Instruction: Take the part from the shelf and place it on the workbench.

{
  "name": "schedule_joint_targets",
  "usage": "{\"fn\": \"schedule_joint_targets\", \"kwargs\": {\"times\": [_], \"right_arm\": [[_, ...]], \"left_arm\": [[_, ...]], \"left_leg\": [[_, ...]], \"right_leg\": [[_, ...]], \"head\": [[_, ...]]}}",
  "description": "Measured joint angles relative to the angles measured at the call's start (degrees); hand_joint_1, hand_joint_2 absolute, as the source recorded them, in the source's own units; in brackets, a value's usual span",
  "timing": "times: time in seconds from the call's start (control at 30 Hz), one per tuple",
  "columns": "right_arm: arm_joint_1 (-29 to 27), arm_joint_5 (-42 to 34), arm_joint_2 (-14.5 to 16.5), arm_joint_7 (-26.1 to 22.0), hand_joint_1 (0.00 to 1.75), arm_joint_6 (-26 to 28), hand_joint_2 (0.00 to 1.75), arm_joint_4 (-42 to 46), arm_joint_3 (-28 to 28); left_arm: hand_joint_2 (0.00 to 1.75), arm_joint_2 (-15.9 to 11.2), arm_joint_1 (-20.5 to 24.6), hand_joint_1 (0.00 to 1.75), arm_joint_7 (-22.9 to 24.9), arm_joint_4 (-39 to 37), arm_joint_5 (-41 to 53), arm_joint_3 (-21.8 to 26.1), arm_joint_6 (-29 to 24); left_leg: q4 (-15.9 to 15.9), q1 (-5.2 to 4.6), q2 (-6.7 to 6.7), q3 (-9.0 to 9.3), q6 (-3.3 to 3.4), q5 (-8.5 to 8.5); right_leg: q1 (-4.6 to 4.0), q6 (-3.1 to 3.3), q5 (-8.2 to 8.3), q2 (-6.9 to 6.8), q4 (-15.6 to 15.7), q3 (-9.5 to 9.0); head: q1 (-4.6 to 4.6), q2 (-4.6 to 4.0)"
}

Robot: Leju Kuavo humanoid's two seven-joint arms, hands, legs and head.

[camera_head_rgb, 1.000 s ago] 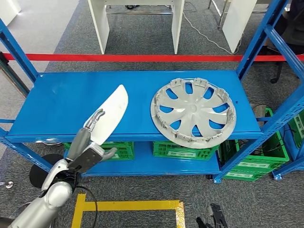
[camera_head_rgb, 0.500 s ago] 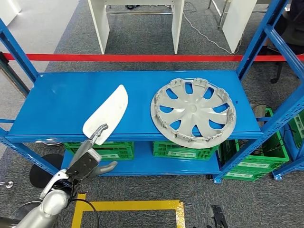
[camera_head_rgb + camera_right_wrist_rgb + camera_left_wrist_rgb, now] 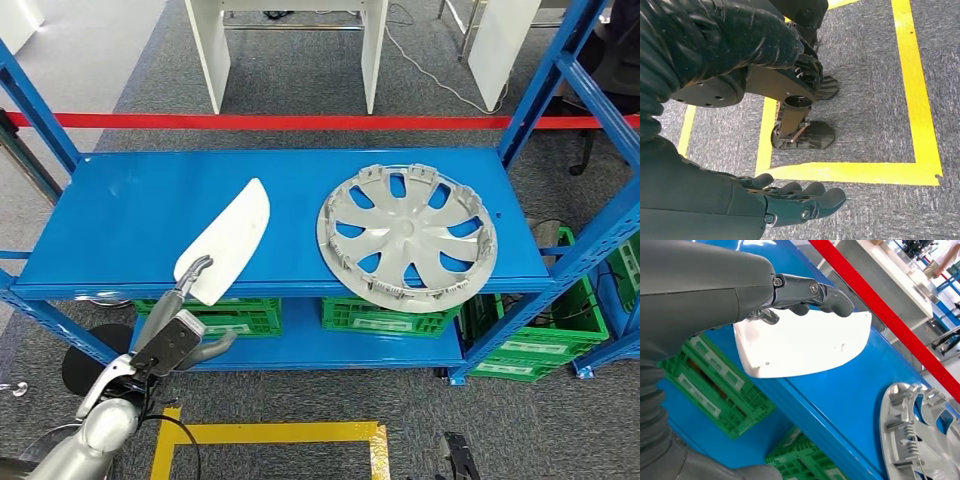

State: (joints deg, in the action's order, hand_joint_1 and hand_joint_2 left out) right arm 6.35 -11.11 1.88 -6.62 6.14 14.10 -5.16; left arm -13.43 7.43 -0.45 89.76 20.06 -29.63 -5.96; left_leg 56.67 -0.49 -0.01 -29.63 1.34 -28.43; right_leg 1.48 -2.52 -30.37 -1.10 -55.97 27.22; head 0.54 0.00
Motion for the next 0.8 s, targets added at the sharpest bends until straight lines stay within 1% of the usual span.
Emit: {"fn": "schedule_joint_targets", "kwargs": {"times": [0.3,0.53,0.8], "right_arm": [[0.0,0.1,0.0,0.0,0.0,0.0,1.75,0.0,0.5],[0.0,1.1,0.0,0.4,0.0,-0.2,1.75,0.0,0.8],[0.0,1.2,0.0,0.4,0.0,-0.2,1.75,0.0,0.8]], "left_arm": [[1.75,0.0,0.0,0.0,0.0,-0.1,1.0,0.1,-0.5],[1.75,0.0,0.4,0.0,0.1,-0.7,10.9,0.4,-5.9],[1.75,0.0,0.5,0.0,0.1,-0.8,11.8,0.5,-6.4]], "left_leg": [[0.0,0.0,0.0,0.0,0.0,0.0],[0.0,0.0,0.0,0.0,0.0,0.0],[0.0,0.0,0.0,0.0,0.0,0.0]], "right_leg": [[0.0,0.0,0.0,0.0,0.0,0.0],[0.0,0.0,0.0,0.0,0.0,0.0],[0.0,0.0,0.0,0.0,0.0,0.0]], "head": [[0.01,0.0],[-0.01,0.0],[-0.01,0.0]]}}
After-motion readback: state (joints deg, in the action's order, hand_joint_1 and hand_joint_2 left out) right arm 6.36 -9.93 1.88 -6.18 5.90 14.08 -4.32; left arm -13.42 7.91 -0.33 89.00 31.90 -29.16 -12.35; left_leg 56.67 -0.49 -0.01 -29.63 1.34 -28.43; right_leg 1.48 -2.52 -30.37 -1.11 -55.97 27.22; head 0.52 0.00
